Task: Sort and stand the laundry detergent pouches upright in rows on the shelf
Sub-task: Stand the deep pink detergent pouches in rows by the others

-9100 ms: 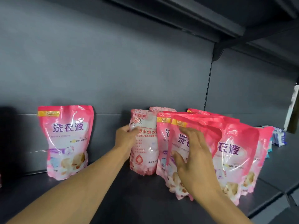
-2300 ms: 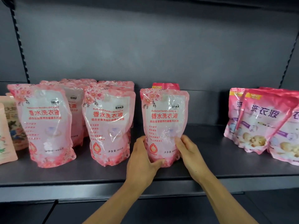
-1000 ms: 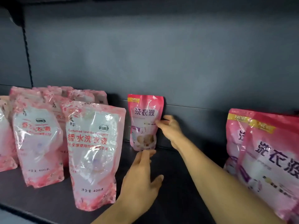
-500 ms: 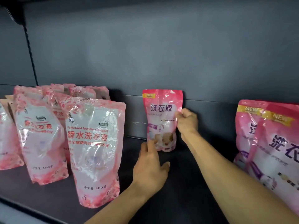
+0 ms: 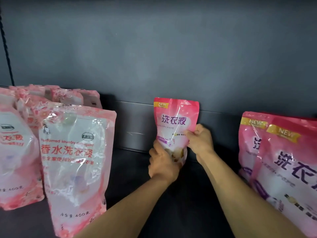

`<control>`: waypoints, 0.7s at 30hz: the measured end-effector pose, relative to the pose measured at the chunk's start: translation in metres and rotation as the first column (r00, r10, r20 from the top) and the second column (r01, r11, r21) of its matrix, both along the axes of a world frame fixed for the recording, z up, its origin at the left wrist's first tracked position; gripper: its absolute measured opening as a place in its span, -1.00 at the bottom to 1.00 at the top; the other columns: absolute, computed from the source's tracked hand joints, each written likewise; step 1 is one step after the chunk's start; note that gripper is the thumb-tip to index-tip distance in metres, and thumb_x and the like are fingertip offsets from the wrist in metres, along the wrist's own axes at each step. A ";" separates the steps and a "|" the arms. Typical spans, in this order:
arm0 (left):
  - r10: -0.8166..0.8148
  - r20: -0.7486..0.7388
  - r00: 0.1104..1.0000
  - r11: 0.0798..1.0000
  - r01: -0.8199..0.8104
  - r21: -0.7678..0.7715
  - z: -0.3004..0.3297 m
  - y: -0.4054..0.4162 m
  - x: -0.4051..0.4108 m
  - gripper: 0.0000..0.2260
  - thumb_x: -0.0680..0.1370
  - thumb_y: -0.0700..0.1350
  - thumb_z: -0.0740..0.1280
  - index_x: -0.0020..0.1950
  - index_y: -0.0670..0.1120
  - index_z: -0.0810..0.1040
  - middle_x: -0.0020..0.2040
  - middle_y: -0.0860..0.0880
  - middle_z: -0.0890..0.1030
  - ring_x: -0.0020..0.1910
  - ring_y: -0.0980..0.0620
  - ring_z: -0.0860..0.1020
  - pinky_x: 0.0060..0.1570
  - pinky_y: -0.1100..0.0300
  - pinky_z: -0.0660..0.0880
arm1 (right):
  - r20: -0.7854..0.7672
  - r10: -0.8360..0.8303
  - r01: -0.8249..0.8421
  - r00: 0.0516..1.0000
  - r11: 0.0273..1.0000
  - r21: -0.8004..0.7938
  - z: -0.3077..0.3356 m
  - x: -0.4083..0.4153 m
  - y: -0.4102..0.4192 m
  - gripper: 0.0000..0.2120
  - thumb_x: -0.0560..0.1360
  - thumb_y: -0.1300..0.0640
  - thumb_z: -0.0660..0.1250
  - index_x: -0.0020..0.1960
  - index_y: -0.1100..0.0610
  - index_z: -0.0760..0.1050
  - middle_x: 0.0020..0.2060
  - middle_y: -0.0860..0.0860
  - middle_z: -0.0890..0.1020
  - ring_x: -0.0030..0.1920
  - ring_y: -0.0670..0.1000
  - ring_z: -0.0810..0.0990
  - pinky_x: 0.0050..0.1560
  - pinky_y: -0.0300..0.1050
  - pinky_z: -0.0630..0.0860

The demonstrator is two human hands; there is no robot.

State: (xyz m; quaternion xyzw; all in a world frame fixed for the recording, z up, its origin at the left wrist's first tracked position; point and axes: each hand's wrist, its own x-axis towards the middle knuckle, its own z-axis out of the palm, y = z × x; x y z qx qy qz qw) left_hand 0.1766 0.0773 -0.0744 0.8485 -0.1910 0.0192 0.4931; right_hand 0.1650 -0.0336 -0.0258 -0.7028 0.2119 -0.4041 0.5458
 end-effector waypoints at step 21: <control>-0.130 -0.518 0.846 0.586 -0.355 -0.728 0.033 -0.007 0.042 -0.75 0.57 -0.29 0.18 -0.23 -0.12 0.56 -0.22 -0.09 0.61 -0.29 -0.03 0.56 -0.46 0.27 0.52 | 0.157 -0.077 0.075 0.985 0.997 0.021 0.020 0.001 0.002 -0.69 0.58 0.26 0.16 -0.29 0.04 0.46 -0.38 -0.10 0.51 -0.40 -0.18 0.39 -0.39 -0.38 0.36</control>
